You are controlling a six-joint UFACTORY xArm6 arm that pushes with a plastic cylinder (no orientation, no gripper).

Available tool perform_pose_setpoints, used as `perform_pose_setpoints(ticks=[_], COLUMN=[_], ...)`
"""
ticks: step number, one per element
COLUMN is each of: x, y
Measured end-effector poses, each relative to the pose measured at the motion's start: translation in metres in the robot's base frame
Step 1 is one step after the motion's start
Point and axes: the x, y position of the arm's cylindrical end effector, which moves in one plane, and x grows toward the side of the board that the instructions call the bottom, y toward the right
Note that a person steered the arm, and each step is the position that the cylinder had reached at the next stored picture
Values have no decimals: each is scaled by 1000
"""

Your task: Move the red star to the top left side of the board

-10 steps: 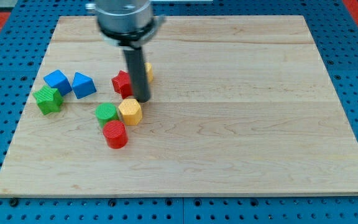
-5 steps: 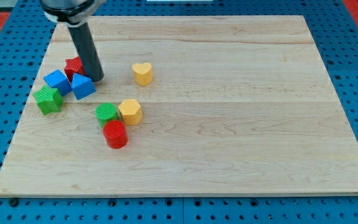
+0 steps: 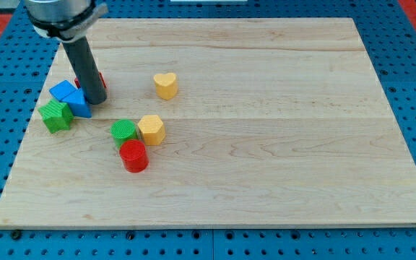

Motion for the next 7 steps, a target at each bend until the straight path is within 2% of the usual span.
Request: perform_pose_setpoints(ticks=[1, 2, 3, 4, 5, 6, 7], x=[-21, -67, -91, -67, -71, -51, -71], y=[-23, -14, -7, 9, -47, -47, -73])
